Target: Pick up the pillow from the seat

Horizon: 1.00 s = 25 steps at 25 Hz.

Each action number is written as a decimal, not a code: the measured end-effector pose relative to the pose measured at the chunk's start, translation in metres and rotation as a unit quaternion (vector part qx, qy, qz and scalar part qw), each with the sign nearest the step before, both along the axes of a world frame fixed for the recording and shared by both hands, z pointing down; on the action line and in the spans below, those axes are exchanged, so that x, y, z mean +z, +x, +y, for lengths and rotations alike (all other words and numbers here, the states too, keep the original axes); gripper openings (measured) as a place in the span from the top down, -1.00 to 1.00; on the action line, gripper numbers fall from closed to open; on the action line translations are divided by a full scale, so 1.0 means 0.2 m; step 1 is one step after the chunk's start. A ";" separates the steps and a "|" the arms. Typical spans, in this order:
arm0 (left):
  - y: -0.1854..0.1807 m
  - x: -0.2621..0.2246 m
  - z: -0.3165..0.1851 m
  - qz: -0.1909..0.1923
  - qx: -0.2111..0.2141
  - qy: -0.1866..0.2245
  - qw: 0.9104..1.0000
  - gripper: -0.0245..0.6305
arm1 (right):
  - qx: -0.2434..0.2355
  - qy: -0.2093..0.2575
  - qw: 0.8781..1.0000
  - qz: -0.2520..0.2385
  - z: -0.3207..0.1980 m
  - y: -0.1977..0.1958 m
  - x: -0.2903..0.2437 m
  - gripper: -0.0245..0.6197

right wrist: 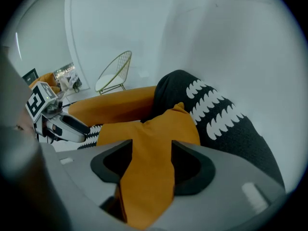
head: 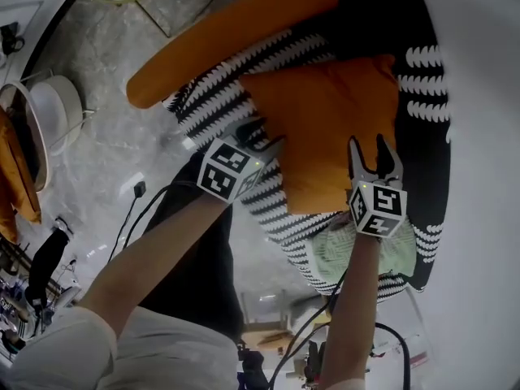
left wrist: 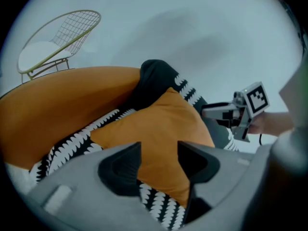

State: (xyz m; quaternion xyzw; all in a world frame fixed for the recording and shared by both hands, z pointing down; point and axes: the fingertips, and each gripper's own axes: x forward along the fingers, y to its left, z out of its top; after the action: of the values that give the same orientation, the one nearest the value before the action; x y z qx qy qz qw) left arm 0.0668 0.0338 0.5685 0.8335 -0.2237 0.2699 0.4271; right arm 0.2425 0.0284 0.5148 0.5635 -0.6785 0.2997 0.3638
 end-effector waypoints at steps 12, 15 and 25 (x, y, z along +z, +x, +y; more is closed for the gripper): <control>-0.01 0.39 -0.05 -0.025 -0.126 -0.155 0.980 -0.48 | -0.027 -0.062 0.997 0.023 -0.09 0.15 0.25 -0.61; 0.01 0.46 -0.03 -0.011 -0.133 -0.184 0.974 -0.48 | -0.035 -0.081 0.996 0.024 -0.08 0.16 0.32 -0.61; 0.11 0.45 -0.01 0.013 -0.084 -0.167 0.982 0.33 | -0.020 -0.127 0.991 0.036 -0.01 0.15 0.44 -0.01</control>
State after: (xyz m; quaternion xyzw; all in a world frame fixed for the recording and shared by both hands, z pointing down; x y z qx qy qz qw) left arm 0.0890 0.0313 0.6578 0.7322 -0.2388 0.2554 0.5845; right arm 0.2733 0.0259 0.6027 0.5091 -0.6326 0.3556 0.4628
